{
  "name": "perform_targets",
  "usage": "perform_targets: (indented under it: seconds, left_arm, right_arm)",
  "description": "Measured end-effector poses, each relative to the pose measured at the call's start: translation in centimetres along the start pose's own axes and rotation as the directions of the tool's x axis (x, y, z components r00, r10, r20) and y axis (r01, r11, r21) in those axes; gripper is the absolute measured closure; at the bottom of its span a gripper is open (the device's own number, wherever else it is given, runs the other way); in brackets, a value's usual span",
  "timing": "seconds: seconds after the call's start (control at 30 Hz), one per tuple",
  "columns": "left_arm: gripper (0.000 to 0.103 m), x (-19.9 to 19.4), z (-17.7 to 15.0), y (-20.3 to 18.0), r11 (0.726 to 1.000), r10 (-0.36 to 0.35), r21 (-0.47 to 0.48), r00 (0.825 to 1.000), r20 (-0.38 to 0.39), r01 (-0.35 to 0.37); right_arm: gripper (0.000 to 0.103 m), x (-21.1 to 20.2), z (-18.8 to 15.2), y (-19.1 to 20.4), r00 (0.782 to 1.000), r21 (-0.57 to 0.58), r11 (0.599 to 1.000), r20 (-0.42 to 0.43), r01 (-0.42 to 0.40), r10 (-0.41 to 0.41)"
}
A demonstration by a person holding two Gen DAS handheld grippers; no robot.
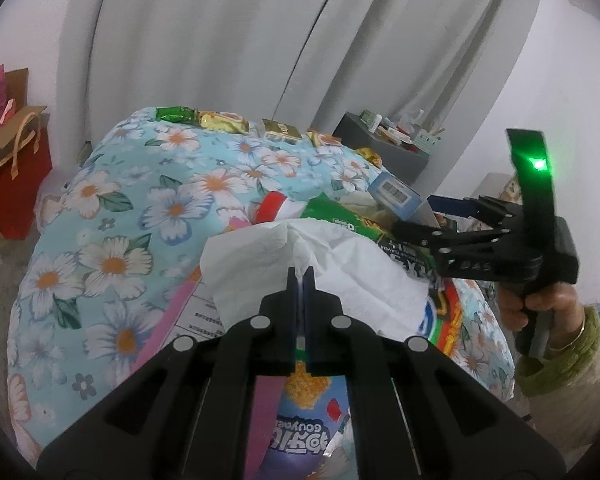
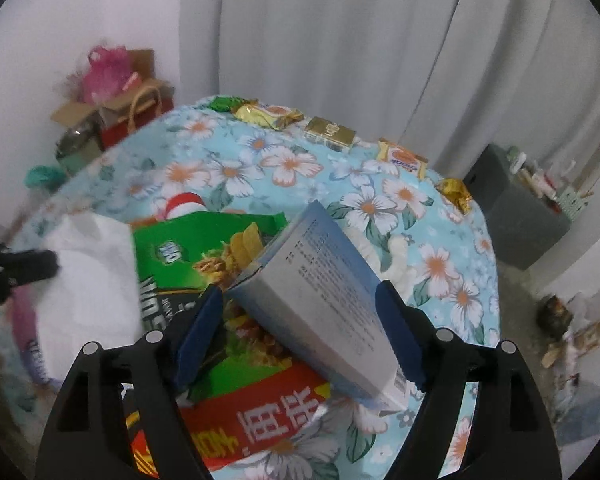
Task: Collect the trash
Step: 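Grasp the blue medicine box with the right gripper while the left holds the tissue, then carry the tissue and blue box with both grippers toward the wastebasket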
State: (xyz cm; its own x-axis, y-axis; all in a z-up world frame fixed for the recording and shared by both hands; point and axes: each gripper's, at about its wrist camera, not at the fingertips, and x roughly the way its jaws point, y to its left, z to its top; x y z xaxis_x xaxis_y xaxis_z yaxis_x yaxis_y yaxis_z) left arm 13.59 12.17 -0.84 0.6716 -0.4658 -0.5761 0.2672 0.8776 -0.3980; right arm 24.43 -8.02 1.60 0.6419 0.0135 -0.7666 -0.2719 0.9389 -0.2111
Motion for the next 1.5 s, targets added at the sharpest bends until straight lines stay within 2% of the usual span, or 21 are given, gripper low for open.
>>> perform_targets:
  seconds: [0.1, 0.17, 0.33, 0.5, 0.7, 0.93, 1.33, 1.5]
  left_arm:
    - [0.102, -0.2, 0.0, 0.1, 1.0, -0.005, -0.006, 1.0, 0.005, 0.005]
    - [0.102, -0.1, 0.0, 0.2, 1.0, -0.009, -0.009, 1.0, 0.005, 0.009]
    - [0.102, -0.4, 0.1, 0.0, 1.0, -0.016, -0.006, 1.0, 0.015, 0.016]
    - [0.102, -0.6, 0.0, -0.1, 1.0, -0.019, -0.012, 1.0, 0.024, 0.02]
    - [0.102, -1.0, 0.1, -0.6, 1.0, -0.024, -0.003, 0.999, 0.037, 0.024]
    - [0.102, -2.2, 0.5, -2.3, 0.999, -0.019, 0.037, 0.998, 0.064, 0.016]
    - [0.102, -4.9, 1.1, -7.1, 0.991, -0.033, 0.133, 0.992, 0.118, 0.018]
    - [0.102, -5.6, 1.4, -9.4, 0.984, -0.055, 0.176, 0.989, 0.138, 0.03]
  right_arm:
    - [0.027, 0.4, 0.2, -0.7, 1.0, 0.061, 0.998, -0.01, -0.016, 0.016]
    - [0.034, 0.6, 0.1, -1.5, 0.999, 0.117, 0.993, -0.019, -0.035, 0.037]
    - [0.044, -0.5, -0.6, -2.9, 1.0, 0.197, 0.98, 0.009, -0.02, 0.018]
    - [0.057, -3.0, -1.6, -4.4, 0.998, 0.276, 0.961, 0.062, 0.006, -0.024]
    - [0.068, -6.2, -4.1, -7.1, 0.989, 0.408, 0.912, 0.11, 0.044, -0.097]
    - [0.071, -9.4, -7.6, -9.6, 0.981, 0.534, 0.845, 0.151, 0.022, -0.121]
    - [0.072, -14.1, -11.8, -10.6, 0.963, 0.61, 0.791, 0.238, -0.046, -0.127]
    - [0.072, -16.2, -13.0, -10.7, 0.952, 0.616, 0.785, 0.273, -0.061, -0.14]
